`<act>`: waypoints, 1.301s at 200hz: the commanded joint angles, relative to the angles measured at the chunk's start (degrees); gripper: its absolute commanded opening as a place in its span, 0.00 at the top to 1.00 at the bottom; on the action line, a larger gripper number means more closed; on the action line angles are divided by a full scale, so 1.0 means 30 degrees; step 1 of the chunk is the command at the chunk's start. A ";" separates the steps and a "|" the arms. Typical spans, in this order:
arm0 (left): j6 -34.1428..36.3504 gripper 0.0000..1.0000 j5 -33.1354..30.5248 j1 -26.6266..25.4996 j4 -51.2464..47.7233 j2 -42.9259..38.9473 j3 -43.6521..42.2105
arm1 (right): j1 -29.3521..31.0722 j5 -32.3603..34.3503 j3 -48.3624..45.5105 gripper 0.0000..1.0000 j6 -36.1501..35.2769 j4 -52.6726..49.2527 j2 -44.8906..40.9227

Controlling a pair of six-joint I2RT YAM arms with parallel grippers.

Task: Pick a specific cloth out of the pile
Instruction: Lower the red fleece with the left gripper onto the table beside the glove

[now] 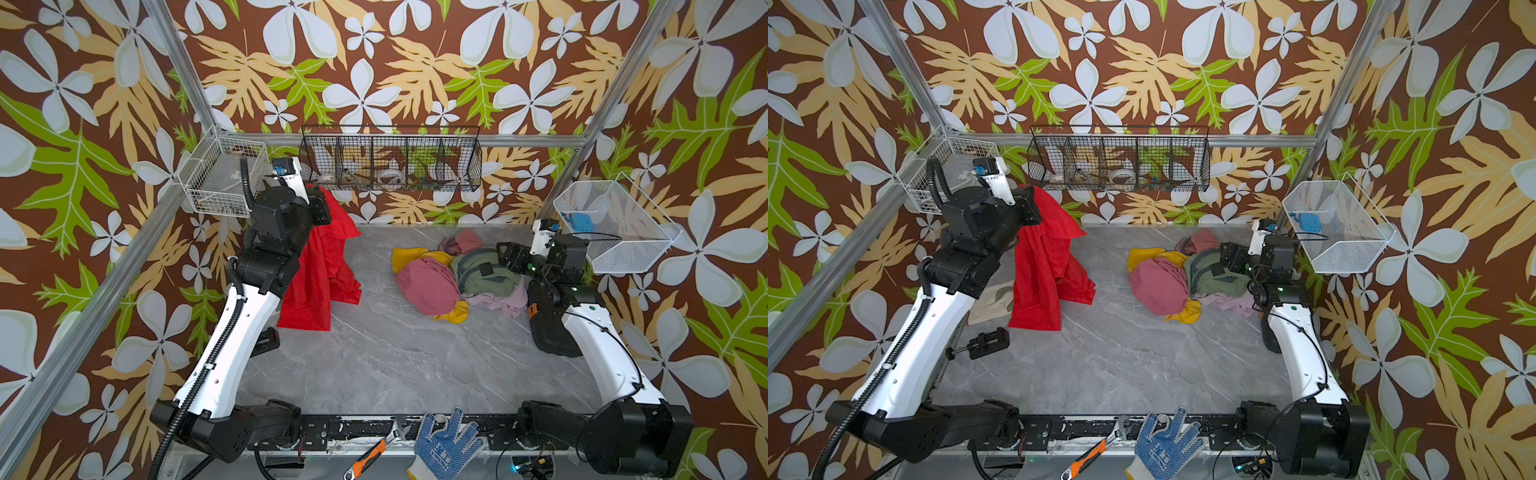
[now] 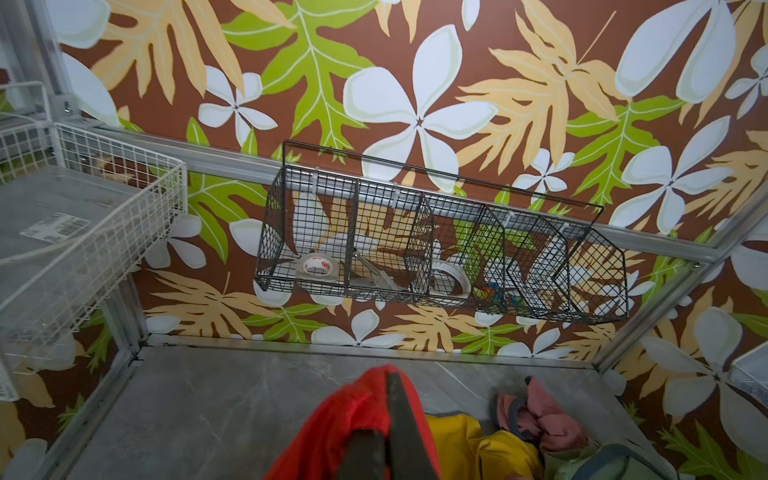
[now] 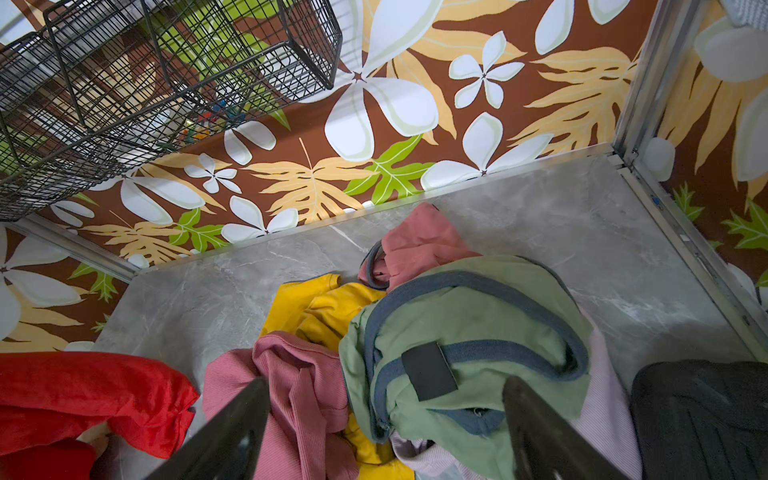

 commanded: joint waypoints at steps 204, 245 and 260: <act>-0.6839 1.00 0.3338 -0.0598 1.0419 -0.2318 -0.7230 | 0.0443 -0.0787 -0.0120 0.16 0.0956 0.0269 0.0145; -0.6890 1.00 0.2310 -0.0708 0.8195 -0.4110 -0.9447 | 0.0509 -0.0816 -0.0205 0.17 0.0956 0.0263 0.0222; -0.7029 1.00 0.2175 -0.0719 0.7089 -0.4576 -1.0109 | 0.0582 -0.0816 -0.0263 0.17 0.0985 0.0287 0.0304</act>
